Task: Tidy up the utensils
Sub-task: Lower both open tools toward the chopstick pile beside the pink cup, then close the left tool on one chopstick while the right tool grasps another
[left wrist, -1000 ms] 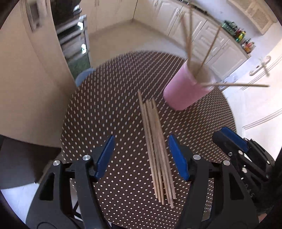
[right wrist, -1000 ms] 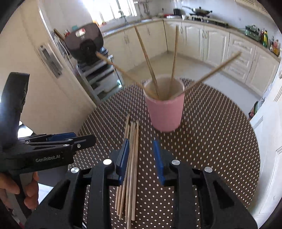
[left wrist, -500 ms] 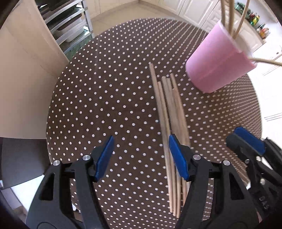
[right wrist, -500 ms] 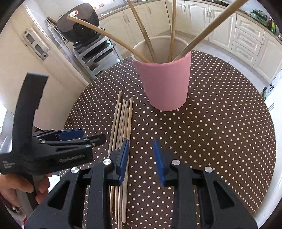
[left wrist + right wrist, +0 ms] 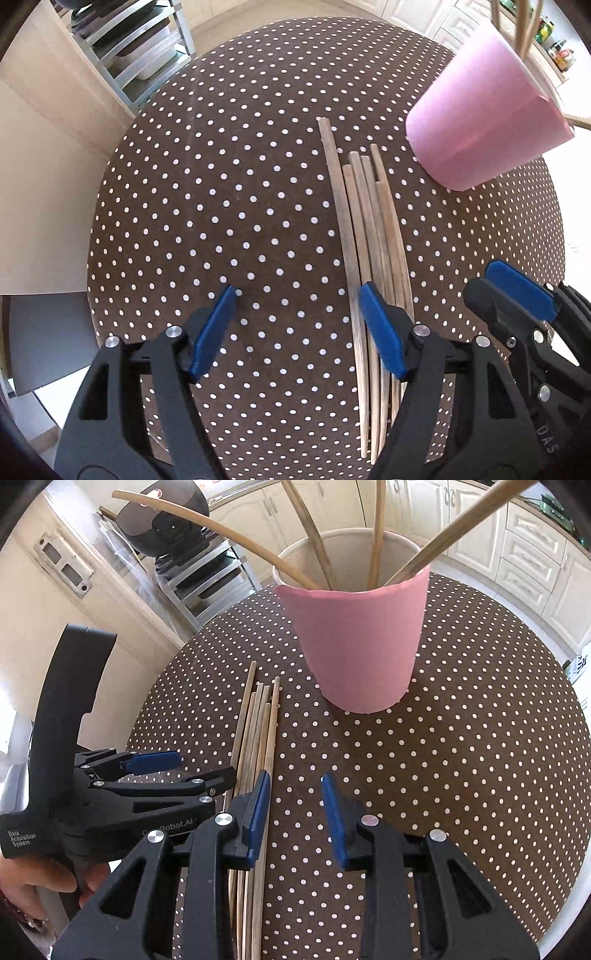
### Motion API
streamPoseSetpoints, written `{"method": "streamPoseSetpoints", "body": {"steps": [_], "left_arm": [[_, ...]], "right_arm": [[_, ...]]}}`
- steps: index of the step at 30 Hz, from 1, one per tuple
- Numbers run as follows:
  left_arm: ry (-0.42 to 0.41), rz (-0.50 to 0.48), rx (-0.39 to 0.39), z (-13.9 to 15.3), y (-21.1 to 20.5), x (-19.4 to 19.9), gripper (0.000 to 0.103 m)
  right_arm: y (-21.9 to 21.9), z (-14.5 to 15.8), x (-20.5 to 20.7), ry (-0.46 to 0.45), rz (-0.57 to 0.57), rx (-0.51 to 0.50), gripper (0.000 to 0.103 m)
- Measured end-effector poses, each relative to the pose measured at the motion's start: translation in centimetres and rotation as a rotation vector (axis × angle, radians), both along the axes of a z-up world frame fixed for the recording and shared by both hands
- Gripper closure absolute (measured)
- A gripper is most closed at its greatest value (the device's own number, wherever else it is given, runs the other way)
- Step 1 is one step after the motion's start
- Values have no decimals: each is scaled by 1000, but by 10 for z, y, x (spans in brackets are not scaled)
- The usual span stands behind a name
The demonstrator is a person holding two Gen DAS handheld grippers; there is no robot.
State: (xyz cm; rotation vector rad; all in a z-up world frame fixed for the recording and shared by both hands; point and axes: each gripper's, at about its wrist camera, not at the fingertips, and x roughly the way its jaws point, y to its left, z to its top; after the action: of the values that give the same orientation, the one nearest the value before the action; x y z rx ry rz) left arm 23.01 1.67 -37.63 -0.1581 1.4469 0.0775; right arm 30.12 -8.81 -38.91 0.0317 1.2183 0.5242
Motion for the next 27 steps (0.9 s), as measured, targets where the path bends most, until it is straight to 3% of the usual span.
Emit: {"method": "streamPoseSetpoints", "body": {"steps": [9,15,22,27], "left_arm": [[31,13,4,-1,19,-2,32],[17,38,2,-1,34,1,34],[9,19,6,-10,44,37,36],[16,0,12,-14,39,71,43]], "right_arm": [[19,-10,12,16,33,0,75],[35,-19,20,13,48,-58,76],[42,-32,27,42,46,-90,83],[45,-30,30,44,51,-80,83]]}}
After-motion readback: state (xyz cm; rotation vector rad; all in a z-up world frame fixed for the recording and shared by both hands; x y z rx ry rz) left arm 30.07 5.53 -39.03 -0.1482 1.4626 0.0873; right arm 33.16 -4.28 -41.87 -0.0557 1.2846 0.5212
